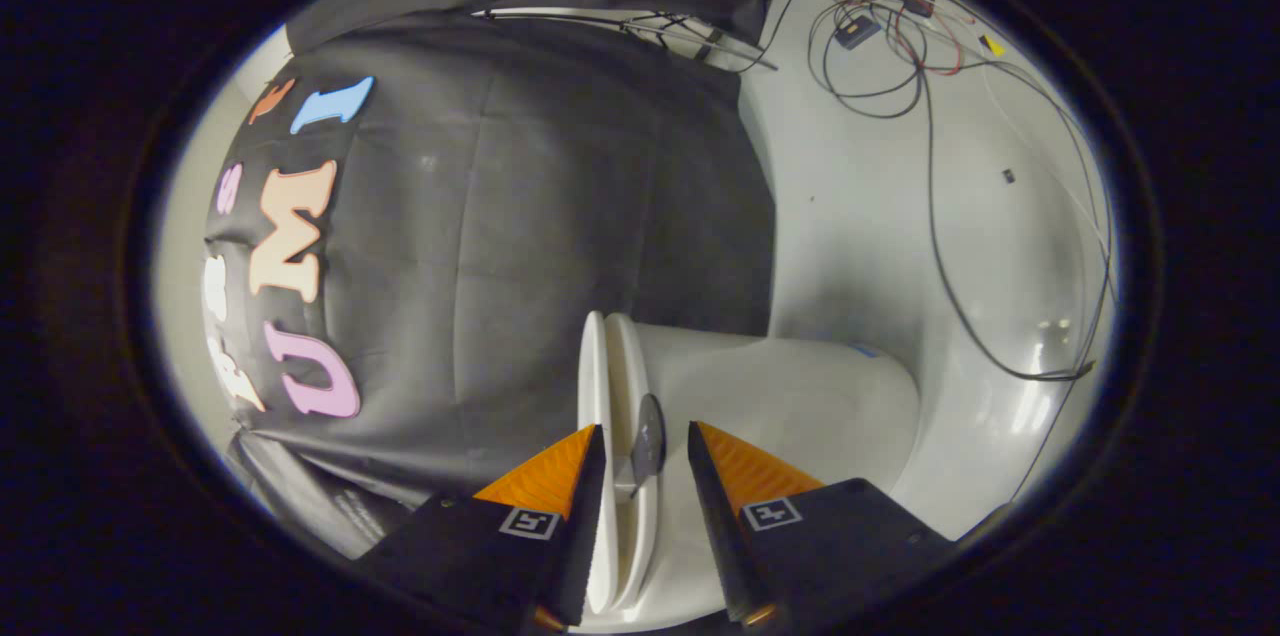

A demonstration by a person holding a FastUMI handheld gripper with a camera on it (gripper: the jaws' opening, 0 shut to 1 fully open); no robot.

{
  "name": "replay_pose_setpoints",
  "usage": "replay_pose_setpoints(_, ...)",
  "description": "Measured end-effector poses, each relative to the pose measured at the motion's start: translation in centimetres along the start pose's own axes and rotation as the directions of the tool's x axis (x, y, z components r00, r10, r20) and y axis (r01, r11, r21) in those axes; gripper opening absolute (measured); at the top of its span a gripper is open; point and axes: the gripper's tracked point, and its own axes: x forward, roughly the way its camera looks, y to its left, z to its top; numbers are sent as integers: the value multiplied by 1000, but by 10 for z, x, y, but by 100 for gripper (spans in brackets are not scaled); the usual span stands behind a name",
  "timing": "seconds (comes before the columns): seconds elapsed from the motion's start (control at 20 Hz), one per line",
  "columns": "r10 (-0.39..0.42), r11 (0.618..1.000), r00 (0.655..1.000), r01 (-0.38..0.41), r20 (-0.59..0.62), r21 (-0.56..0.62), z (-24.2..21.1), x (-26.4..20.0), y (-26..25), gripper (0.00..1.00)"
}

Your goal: Open the toilet lid.

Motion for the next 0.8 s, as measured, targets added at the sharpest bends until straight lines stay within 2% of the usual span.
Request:
replay_pose_setpoints(0.1, 12, 1000, 1000, -12, -9, -3, 1, 8, 3, 49)
replay_pose_setpoints(0.3, -37, 999, 999, 37, 4, 2, 4, 8, -5, 25)
replay_pose_setpoints(0.45, -10, 999, 1000, 10, 14, 52, 5, 6, -3, 4)
replay_pose_setpoints(0.8, -24, 998, 999, 26, 26, -66, 3, 5, 14, 1)
